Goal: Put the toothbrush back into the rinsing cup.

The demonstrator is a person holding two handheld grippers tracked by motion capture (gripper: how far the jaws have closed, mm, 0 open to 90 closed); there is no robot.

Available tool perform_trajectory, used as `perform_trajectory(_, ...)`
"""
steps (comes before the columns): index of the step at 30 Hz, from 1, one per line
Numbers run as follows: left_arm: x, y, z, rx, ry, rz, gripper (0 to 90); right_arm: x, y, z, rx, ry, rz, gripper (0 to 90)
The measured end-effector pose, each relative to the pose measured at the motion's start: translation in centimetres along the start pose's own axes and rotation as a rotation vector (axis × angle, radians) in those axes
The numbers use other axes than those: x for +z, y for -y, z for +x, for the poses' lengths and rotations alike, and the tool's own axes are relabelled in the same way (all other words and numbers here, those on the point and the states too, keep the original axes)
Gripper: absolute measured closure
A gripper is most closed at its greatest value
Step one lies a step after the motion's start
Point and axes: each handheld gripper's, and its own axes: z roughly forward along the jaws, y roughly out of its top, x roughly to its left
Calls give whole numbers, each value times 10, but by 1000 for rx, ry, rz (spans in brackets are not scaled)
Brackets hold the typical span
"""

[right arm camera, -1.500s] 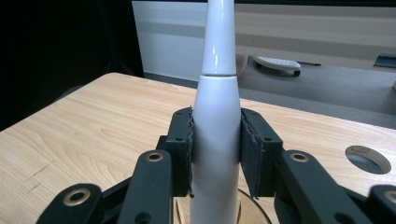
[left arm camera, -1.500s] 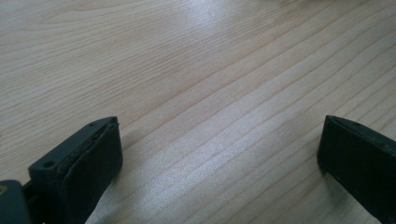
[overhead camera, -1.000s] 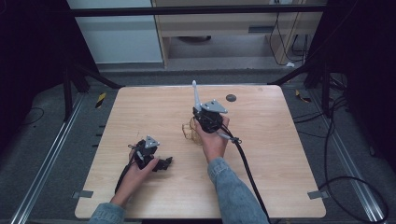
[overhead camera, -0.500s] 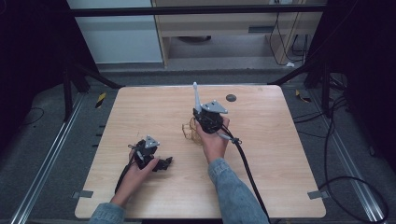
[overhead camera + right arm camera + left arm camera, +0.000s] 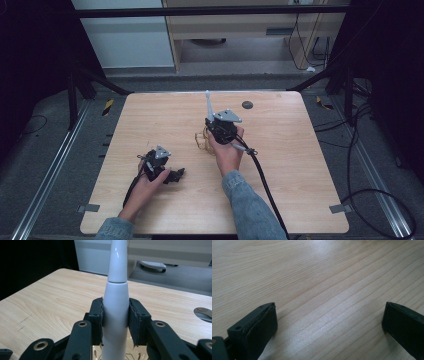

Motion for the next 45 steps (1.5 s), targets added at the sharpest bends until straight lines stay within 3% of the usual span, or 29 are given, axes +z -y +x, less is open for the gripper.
perform_trajectory(29,0,0,0,0,0,0,0,3,5,-2,1,-1,30,666)
perform_trajectory(45,0,0,0,-2,0,-2,0,5,-5,-6,-21,-8,52,664)
